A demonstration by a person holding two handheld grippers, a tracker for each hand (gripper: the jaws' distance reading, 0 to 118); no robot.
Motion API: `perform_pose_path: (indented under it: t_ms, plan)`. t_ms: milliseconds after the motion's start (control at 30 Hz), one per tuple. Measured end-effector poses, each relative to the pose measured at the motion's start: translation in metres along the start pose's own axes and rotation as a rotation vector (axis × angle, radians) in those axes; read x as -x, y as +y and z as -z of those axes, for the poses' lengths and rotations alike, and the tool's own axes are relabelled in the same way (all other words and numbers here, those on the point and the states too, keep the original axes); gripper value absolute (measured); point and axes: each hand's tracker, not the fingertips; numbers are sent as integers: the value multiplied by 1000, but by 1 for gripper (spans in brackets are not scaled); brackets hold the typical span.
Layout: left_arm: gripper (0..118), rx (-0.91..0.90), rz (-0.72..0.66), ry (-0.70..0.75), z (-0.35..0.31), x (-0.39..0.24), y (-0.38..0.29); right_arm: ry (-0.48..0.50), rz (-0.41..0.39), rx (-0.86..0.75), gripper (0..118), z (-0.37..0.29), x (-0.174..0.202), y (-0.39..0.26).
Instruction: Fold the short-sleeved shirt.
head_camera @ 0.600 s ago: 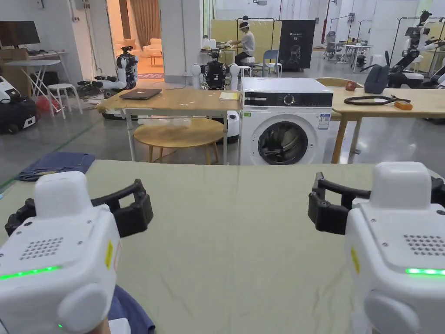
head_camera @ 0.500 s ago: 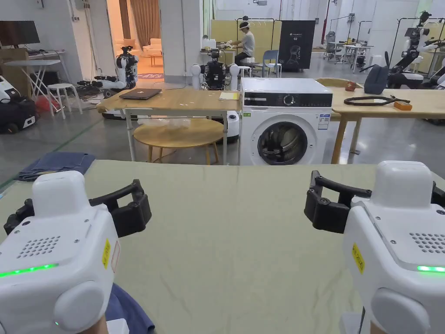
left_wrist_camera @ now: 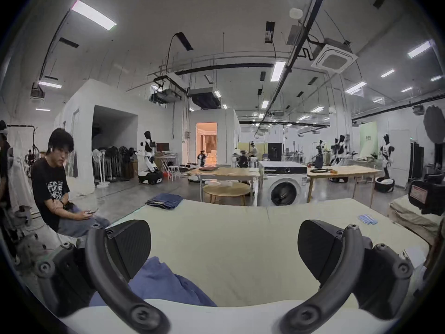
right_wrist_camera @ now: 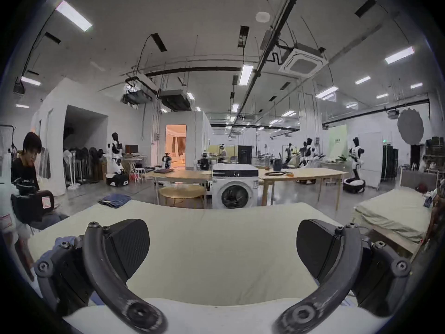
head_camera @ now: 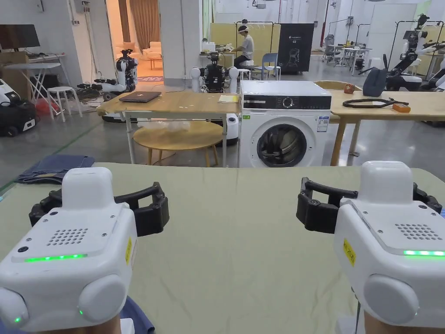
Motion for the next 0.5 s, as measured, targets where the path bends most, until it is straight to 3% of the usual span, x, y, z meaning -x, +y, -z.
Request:
perform_pose_path:
  t_ms: [233, 500]
  plan:
    - [118, 31, -13, -4, -1, 0, 0, -10, -28, 8, 118, -1, -2, 0]
    - [118, 16, 22, 11, -3, -1, 2, -7, -5, 20, 118, 2, -6, -1]
